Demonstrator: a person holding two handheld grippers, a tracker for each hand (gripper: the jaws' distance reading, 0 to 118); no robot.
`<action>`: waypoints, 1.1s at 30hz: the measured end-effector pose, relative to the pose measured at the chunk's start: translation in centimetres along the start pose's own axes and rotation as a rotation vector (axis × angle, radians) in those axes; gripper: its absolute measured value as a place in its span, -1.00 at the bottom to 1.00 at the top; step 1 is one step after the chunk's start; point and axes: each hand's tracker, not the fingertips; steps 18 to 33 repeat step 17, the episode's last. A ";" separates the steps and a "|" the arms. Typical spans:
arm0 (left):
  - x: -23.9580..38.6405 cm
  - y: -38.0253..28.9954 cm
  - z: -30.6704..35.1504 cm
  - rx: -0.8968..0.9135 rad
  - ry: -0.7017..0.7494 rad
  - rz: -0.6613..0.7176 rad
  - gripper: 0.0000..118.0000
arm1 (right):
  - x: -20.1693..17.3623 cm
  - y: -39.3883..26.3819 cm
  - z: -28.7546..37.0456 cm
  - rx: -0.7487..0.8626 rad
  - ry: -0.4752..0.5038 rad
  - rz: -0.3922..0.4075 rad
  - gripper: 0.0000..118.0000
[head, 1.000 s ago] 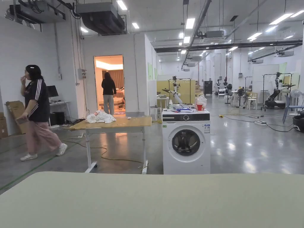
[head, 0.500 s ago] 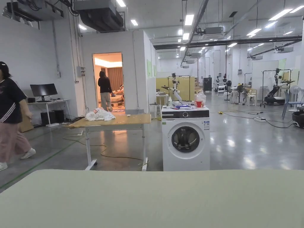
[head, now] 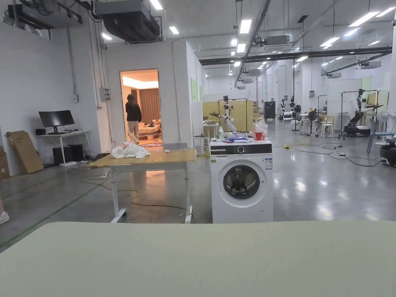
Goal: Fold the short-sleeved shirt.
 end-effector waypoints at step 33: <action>0.2 -0.2 0.0 -0.014 -0.015 0.010 0.96 | 1.7 -0.5 0.0 0.023 0.119 -0.083 1.00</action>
